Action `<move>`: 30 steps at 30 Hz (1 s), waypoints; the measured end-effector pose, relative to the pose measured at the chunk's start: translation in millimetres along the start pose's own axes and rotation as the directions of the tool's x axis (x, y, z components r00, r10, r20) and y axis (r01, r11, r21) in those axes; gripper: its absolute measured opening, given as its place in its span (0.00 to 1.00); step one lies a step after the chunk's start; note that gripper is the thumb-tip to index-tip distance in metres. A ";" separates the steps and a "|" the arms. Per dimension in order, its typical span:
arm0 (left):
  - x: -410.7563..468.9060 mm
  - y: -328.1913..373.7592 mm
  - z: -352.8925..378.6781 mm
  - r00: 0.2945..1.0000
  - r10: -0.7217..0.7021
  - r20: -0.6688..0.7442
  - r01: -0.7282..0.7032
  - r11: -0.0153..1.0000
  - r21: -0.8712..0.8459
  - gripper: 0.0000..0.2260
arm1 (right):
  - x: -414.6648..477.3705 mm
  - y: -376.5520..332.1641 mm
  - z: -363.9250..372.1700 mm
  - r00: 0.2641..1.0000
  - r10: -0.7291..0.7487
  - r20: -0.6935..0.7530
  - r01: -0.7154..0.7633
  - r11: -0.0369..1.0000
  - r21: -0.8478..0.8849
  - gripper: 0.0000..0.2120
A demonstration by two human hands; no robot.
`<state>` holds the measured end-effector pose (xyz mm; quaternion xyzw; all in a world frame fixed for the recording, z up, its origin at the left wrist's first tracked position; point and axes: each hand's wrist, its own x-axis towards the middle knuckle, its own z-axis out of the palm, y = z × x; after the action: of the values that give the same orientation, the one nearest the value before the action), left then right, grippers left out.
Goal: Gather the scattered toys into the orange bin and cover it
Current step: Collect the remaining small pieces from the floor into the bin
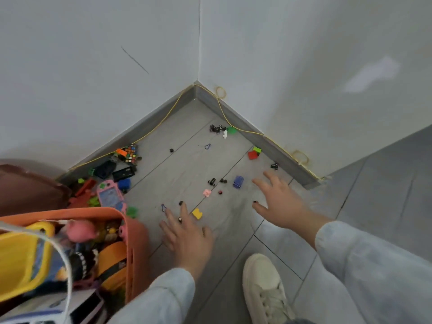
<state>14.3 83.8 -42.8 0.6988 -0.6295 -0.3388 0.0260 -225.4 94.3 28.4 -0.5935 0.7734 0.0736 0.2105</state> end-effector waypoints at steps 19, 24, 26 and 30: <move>57.4 -67.2 80.5 0.913 0.360 -0.190 -0.274 0.888 0.369 0.37 | 103.9 116.2 117.2 0.995 0.067 -0.074 -0.076 0.990 -0.122 0.47; 52.3 -77.9 80.9 0.945 0.250 -0.209 -0.158 0.913 0.377 0.38 | 115.7 91.3 137.6 0.978 0.108 -0.177 -0.100 0.993 0.057 0.44; 59.0 -73.9 82.4 0.941 0.287 -0.181 -0.204 0.905 0.373 0.37 | 113.5 72.9 142.8 0.976 0.065 -0.207 -0.037 0.990 0.135 0.44; 79.9 -50.1 77.9 0.926 0.358 -0.122 -0.303 0.895 0.326 0.35 | 106.8 37.0 150.6 0.958 -0.116 -0.262 0.169 0.968 0.187 0.42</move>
<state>16.3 52.9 -161.1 0.6045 -0.7786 -0.1653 0.0326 -246.7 64.9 -156.3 -0.6272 0.7520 -0.0979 0.1773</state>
